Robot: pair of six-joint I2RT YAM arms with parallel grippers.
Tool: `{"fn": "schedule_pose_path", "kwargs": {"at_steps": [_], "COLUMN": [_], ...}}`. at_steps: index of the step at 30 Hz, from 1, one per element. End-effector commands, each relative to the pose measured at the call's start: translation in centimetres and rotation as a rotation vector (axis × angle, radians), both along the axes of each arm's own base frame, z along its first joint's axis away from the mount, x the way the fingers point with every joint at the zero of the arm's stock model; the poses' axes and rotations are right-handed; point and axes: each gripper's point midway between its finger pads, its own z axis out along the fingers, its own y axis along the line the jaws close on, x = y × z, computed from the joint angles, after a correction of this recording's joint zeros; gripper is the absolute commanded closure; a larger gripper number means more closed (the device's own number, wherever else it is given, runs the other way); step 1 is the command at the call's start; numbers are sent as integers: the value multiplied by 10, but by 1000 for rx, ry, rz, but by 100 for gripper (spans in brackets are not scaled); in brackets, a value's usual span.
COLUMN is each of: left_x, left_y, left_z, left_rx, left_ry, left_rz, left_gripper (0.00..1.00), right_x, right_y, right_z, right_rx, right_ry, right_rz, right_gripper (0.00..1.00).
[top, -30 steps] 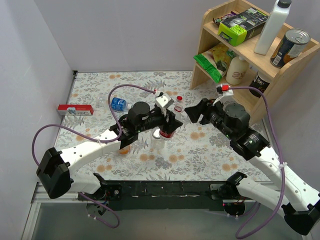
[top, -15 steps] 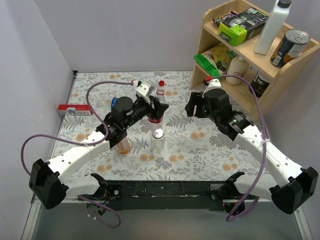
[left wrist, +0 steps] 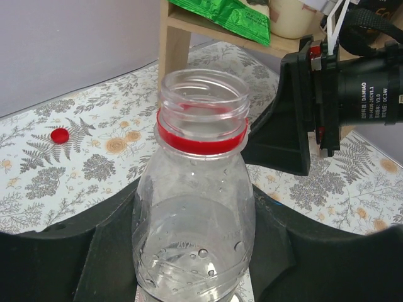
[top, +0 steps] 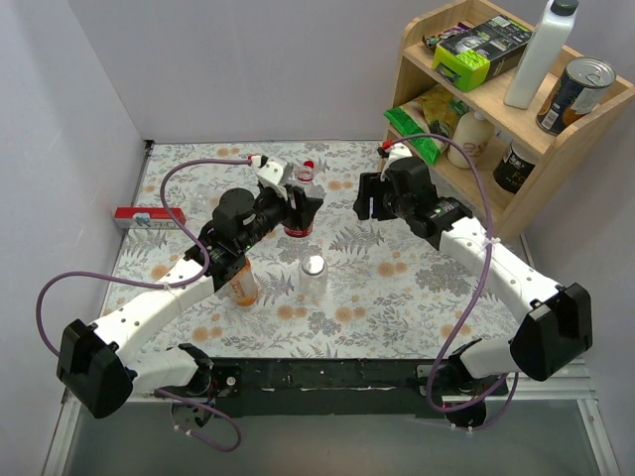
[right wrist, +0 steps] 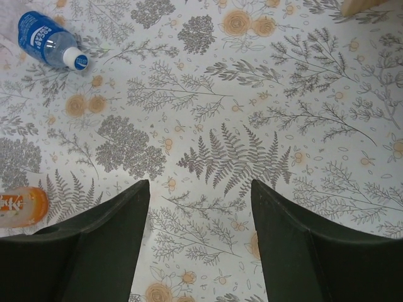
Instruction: Unscrew the bottle caps
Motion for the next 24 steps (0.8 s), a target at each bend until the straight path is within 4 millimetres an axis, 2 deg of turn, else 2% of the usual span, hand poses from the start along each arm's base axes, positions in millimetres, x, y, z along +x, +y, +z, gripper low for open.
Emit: {"fn": "schedule_pose_path", "kwargs": {"at_steps": [1,6,12,14,19,24], "left_x": [-7,-21,-38,-45,-54,-64], "left_y": [-2,-19,-34,-38,-45,-49], "left_z": [19,11,6,7,6,8], "left_rx": [-29,-10,-7,-12,-12,-16], "left_ry": [-74,-84,-92,-97,-92,-95], "left_rz": [-34,-167,-305,-354,-420,-482], "left_gripper": [59,58,58,58,58,58], "right_x": [5,-25,-78,-93,-108,-106], "right_y": [18,19,29,32,46,66], "right_z": [49,103,171,185,202,193], "right_rx": [103,178,340,383,419,403], "right_ry": [-124,-201,-289,-304,-326,-297], "right_rz": [103,205,398,446,498,514], "right_gripper": [25,21,23,23,24,27]}}
